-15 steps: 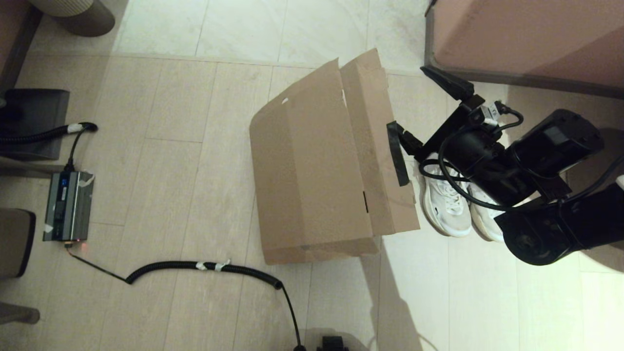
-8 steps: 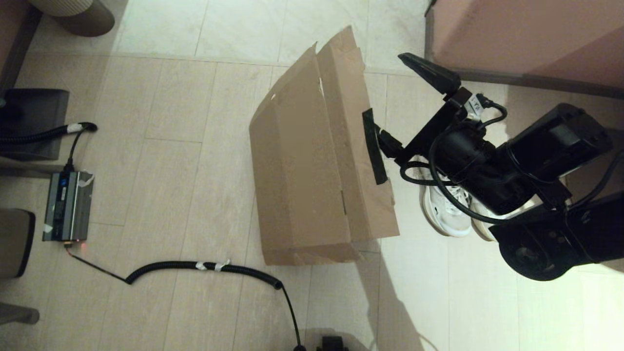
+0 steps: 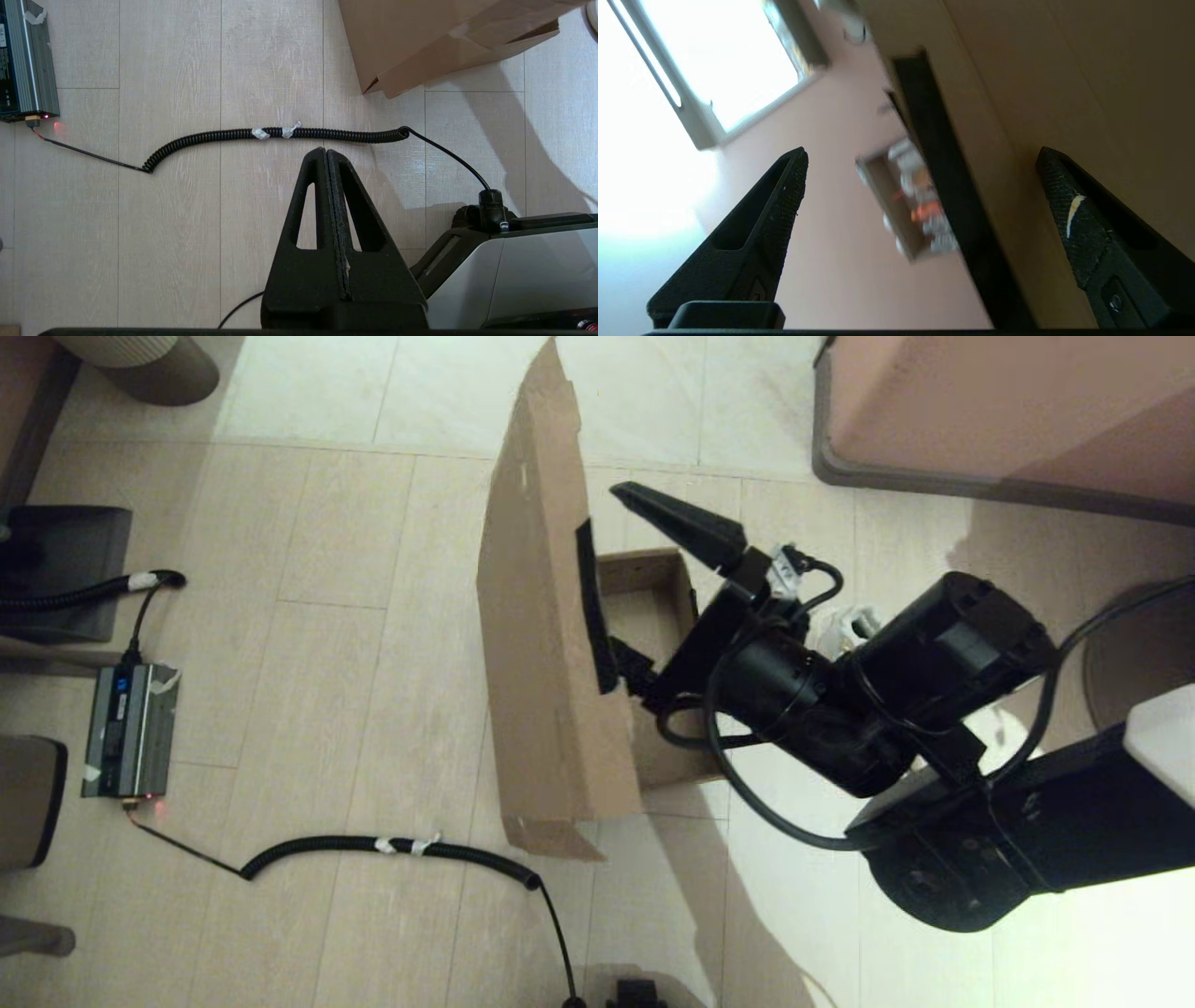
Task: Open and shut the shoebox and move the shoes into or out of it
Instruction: Open the shoe box
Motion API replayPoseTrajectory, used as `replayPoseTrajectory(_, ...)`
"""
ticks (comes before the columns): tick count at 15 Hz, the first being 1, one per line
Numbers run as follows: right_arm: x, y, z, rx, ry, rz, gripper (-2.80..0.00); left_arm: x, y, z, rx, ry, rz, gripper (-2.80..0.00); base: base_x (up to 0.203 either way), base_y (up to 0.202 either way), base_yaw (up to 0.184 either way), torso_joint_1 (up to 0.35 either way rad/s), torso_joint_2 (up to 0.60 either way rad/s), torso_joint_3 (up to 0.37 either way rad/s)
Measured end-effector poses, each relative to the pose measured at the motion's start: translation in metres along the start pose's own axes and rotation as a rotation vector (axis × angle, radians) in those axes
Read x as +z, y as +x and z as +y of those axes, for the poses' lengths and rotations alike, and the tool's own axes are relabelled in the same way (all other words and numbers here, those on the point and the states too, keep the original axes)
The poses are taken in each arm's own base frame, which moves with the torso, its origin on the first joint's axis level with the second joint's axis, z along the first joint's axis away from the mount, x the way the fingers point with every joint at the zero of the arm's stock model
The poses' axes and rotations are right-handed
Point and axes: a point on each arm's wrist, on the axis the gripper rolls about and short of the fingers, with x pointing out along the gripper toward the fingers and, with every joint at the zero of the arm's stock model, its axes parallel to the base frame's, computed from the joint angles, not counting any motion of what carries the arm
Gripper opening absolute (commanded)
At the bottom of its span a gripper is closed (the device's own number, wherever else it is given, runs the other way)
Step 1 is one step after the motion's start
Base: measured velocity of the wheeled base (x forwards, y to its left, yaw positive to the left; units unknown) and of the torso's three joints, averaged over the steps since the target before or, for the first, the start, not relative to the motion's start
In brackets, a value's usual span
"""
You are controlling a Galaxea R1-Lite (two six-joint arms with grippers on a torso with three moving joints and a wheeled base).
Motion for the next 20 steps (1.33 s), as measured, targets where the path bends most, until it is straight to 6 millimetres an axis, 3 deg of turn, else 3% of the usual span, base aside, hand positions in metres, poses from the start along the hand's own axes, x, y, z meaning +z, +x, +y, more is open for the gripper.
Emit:
replayPoseTrajectory(6, -0.077, 0.040, -0.054, -0.020, 0.114, 0.297, 0.00, 0.000, 0.000, 0.000, 0.000, 0.000, 0.000, -2.80, 0.000, 0.000, 0.000, 0.000, 0.00, 0.000)
replayPoseTrajectory(9, -0.100, 0.057, -0.084, -0.030, 0.095, 0.354, 0.00, 0.000, 0.000, 0.000, 0.000, 0.000, 0.000, -2.80, 0.000, 0.000, 0.000, 0.000, 0.00, 0.000)
replayPoseTrajectory(12, -0.110, 0.058, -0.119, -0.115, -0.070, 0.385, 0.00, 0.000, 0.000, 0.000, 0.000, 0.000, 0.000, -2.80, 0.000, 0.000, 0.000, 0.000, 0.00, 0.000)
replayPoseTrajectory(16, -0.100, 0.053, -0.140, -0.192, -0.250, 0.341, 0.00, 0.000, 0.000, 0.000, 0.000, 0.000, 0.000, -2.80, 0.000, 0.000, 0.000, 0.000, 0.00, 0.000)
replayPoseTrajectory(18, -0.067, 0.046, -0.144, -0.228, -0.337, 0.272, 0.00, 0.000, 0.000, 0.000, 0.000, 0.000, 0.000, -2.80, 0.000, 0.000, 0.000, 0.000, 0.00, 0.000)
replayPoseTrajectory(20, -0.015, 0.030, -0.148, -0.313, -0.491, 0.182, 0.00, 0.000, 0.000, 0.000, 0.000, 0.000, 0.000, -2.80, 0.000, 0.000, 0.000, 0.000, 0.00, 0.000)
